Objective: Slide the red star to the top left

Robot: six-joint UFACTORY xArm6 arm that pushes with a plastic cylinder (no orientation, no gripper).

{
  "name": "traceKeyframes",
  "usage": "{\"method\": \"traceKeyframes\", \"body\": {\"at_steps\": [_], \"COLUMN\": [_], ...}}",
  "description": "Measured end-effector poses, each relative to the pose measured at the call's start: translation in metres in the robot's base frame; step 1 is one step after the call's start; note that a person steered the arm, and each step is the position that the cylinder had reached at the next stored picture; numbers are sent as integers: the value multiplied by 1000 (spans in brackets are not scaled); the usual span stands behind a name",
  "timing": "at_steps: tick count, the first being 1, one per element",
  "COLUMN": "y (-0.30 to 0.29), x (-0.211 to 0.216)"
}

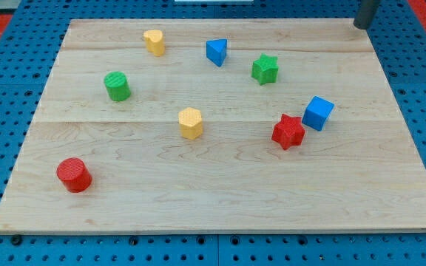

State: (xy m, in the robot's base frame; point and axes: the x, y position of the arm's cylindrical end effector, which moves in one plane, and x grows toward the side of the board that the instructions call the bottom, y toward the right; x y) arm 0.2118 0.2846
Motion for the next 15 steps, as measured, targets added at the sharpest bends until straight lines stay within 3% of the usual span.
{"method": "traceKeyframes", "body": {"at_steps": [8,10,12,13,14,15], "y": [0,-104,11,-39,-161,-193], "x": [22,83,206,271,267,248]}}
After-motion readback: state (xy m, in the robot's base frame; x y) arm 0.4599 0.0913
